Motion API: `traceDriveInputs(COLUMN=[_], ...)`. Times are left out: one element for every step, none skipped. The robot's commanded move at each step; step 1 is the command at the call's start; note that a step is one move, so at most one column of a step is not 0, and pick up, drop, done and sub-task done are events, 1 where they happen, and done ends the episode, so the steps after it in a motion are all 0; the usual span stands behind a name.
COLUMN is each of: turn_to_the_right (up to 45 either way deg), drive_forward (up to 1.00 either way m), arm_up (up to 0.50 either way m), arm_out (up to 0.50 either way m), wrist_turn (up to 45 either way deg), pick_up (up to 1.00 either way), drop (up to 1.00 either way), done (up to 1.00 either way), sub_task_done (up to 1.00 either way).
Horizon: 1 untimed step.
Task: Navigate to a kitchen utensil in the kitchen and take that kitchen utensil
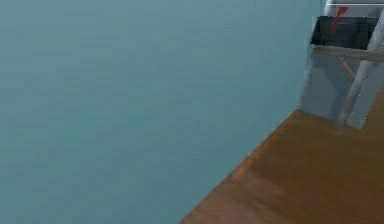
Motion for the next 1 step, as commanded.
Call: traceDriveInputs(turn_to_the_right=[-42.0], drive_forward=[0.0], arm_up=[0.0], arm_out=[0.0], wrist_turn=[0.0], pick_up=[0.0], drop=[0.0], done=[0.0], sub_task_done=[0.0])
